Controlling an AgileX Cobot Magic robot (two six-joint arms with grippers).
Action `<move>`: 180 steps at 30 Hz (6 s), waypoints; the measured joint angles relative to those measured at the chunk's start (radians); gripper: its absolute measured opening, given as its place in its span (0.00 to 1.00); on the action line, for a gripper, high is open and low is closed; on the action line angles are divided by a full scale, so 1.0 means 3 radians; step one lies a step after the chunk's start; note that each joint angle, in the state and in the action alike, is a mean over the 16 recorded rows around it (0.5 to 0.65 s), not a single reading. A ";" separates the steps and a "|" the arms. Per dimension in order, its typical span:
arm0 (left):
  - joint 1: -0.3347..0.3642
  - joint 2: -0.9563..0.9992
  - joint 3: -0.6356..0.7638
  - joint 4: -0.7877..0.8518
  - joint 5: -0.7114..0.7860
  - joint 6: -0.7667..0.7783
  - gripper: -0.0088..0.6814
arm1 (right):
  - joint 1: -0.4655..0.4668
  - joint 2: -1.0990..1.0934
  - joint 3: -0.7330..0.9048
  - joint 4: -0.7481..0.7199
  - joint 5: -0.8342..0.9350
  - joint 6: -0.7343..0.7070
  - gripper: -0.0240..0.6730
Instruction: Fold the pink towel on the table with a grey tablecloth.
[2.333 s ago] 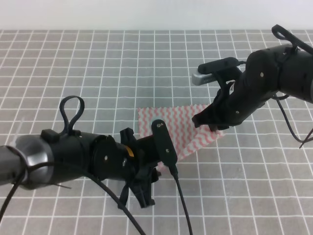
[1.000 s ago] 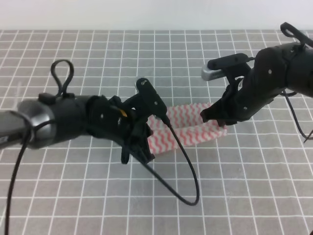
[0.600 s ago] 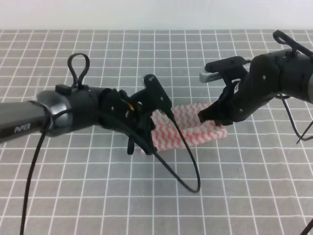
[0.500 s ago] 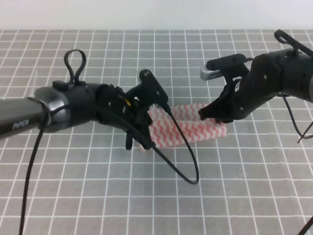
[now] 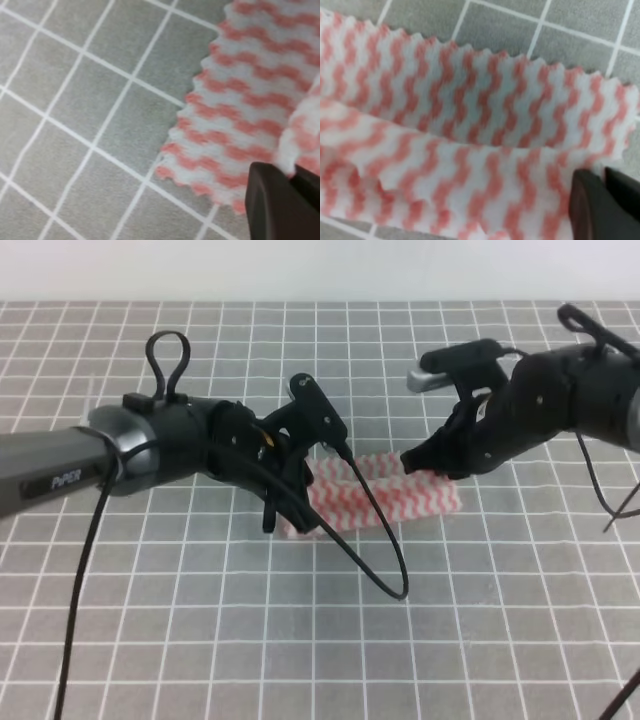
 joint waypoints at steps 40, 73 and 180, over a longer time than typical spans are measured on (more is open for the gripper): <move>0.0088 0.0399 -0.0311 0.0108 -0.0240 -0.0039 0.08 | -0.0128 0.0256 -0.0167 0.0012 -0.0296 -0.0006 0.22; 0.0260 0.0347 -0.0427 0.0010 -0.0577 -0.0189 0.40 | -0.0180 0.0311 -0.0682 -0.0070 0.0728 0.0134 0.45; 0.0613 -0.0973 -0.0735 -0.0528 0.1969 -0.0460 0.01 | 0.0368 0.1060 -0.1290 0.2171 0.0936 -0.0912 0.24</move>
